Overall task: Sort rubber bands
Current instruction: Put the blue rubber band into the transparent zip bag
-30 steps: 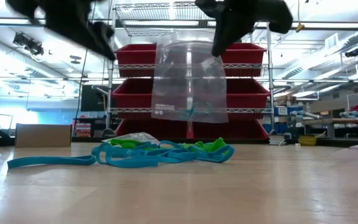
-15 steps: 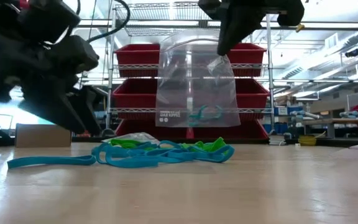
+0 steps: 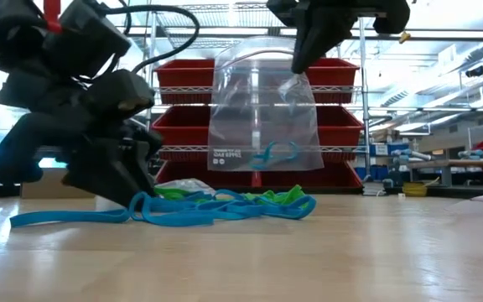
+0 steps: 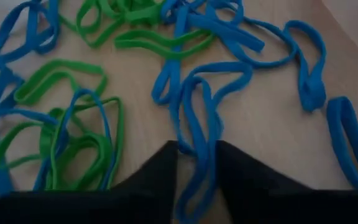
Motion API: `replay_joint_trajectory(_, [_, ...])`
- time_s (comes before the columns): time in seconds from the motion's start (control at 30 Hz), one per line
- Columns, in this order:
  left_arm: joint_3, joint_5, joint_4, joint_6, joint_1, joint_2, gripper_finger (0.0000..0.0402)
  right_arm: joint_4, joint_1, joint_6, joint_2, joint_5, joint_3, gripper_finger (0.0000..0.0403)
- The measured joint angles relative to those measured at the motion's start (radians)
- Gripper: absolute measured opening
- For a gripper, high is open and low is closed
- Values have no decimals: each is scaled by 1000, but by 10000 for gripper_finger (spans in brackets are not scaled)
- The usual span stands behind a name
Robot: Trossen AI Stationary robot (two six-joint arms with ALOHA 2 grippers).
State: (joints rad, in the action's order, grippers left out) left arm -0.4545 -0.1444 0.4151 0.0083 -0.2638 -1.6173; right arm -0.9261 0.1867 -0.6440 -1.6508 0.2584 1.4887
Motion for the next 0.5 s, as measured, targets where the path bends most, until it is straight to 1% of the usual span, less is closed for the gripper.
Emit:
replay_joint_trajectory(0.07, [-14,16,-35,18,0,7,43,-2,0,1,0,0,0,0])
replay_joint_trajectory(0.1, [-19,35,-65,22,1,17,23,-3,1,5,0,0,0,0])
replay_joint_trajectory(0.13, [-29,45,-100,19,2,25,15,-9,1,6,0,0,0,0])
replay_joint_trajectory(0.2, [-53,51,-193,7,-7,53,12,-21,1,6,0,0,0,0])
replay_joint_trajectory(0.37, [-151,36,-530,0,-55,154,6,-21,1,14,0,0,0,0])
replay_joint_trajectory(0.5, [-268,12,-706,29,-77,249,4,-16,1,14,0,-1,0,0])
